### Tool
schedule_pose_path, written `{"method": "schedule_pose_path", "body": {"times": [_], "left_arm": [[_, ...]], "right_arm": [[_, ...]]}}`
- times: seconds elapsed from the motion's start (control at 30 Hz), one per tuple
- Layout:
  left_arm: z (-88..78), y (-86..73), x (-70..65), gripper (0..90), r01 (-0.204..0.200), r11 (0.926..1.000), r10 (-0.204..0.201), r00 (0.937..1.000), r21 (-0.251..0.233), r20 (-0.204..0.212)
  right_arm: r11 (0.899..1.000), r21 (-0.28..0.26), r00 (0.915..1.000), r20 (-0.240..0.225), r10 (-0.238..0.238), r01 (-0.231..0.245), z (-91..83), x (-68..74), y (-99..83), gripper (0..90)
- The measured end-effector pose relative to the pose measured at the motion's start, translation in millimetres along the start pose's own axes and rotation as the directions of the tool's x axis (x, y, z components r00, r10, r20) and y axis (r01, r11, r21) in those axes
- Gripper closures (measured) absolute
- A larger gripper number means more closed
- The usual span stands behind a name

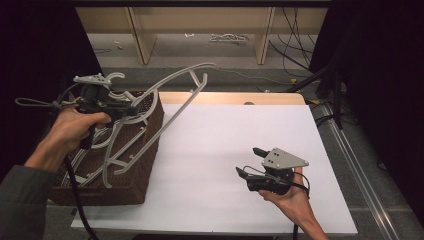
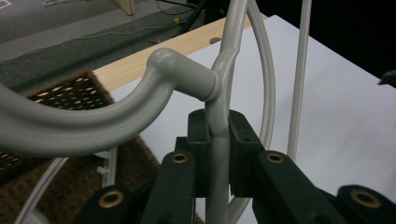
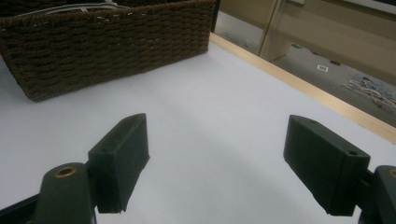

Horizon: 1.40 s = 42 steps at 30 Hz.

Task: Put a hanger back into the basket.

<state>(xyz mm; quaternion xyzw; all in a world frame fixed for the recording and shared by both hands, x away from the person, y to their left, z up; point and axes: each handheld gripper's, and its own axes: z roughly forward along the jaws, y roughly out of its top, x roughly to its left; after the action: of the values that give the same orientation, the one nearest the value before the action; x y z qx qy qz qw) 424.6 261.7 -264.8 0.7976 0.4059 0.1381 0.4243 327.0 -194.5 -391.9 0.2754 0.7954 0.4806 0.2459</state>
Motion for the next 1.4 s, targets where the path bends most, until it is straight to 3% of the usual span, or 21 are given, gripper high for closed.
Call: {"method": "schedule_pose_path", "body": {"times": [0.03, 0.23, 0.47, 0.73, 0.77, 0.8, 0.87, 0.9, 0.93, 1.1, 1.2, 1.3, 1.4], "left_arm": [[-3.2, -1.0, 9.5, 81.4, 0.007, 1.0, -0.007, 0.9994, 0.0, -0.033], [-7.6, -5.2, 29.4, 81.4, 0.024, 0.9995, -0.026, 0.9944, -0.023, -0.103], [-10.9, -13.9, 53.4, 81.3, 0.043, 0.9983, -0.049, 0.9822, -0.038, -0.181], [-6.5, -31.2, 75.3, 81.3, 0.007, 0.9997, -0.013, 0.9676, -0.024, -0.252], [-6.7, -33.3, 79.5, 81.3, -0.028, 0.9996, 0.027, 0.9675, -0.003, -0.252], [-7.7, -36.3, 79.9, 81.3, -0.012, 0.9997, 0.017, 0.9578, 0.02, -0.287], [-5.6, -41.7, 81.1, 81.3, 0.026, 0.9992, -0.015, 0.9551, 0.032, -0.296], [-6.3, -44.0, 84.2, 81.3, 0.013, 0.9987, 0.002, 0.9533, 0.05, -0.302], [-4.3, -47.0, 85.2, 81.3, 0.033, 0.9991, -0.022, 0.9512, 0.028, -0.308], [-5.0, -64.0, 97.8, 81.3, 0.044, 0.9973, -0.021, 0.9416, 0.06, -0.336], [-5.8, -67.8, 100.8, 81.3, 0.048, 0.9962, -0.021, 0.9408, 0.072, -0.338], [-6.2, -77.9, 105.9, 81.3, 0.051, 0.9955, -0.018, 0.9325, 0.08, -0.361], [-6.0, -84.1, 107.9, 81.3, 0.047, 0.9951, -0.012, 0.9323, 0.087, -0.362]], "right_arm": [[1.0, -0.001, 1.0, 0.004, 0.002, -0.002, -1.3, 0.5, -2.5, 23.1], [1.0, -0.006, 0.9998, -0.002, 0.019, -0.019, -5.0, 3.8, -10.5, 23.1], [1.0, -0.006, 0.9996, -0.001, 0.028, -0.028, -8.9, 5.9, -17.1, 22.8], [1.0, -0.006, 0.9997, 0.008, 0.023, -0.023, -9.5, 7.7, -20.0, 22.6], [1.0, 0.005, 0.9998, 0.003, 0.02, -0.02, -9.8, 7.6, -20.3, 22.6], [1.0, 0.005, 0.9998, 0.001, 0.021, -0.021, -9.6, 7.8, -20.7, 22.7], [1.0, 0.005, 0.9997, -0.003, 0.023, -0.023, -9.1, 8.2, -20.9, 22.7], [1.0, 0.005, 0.9997, -0.004, 0.023, -0.023, -9.0, 8.4, -21.0, 22.6], [1.0, 0.004, 0.9997, -0.003, 0.023, -0.023, -9.0, 8.6, -21.1, 22.6], [1.0, -0.002, 0.9998, -0.003, 0.019, -0.019, -9.9, 9.2, -21.7, 22.7], [1.0, -0.003, 0.9998, -0.005, 0.022, -0.022, -9.2, 10.4, -22.5, 22.7], [1.0, 0.004, 0.9997, -0.012, 0.019, -0.019, -9.6, 11.3, -22.3, 22.7], [1.0, 0.002, 0.9998, -0.012, 0.019, -0.019, -9.6, 11.3, -22.3, 22.7]]}}
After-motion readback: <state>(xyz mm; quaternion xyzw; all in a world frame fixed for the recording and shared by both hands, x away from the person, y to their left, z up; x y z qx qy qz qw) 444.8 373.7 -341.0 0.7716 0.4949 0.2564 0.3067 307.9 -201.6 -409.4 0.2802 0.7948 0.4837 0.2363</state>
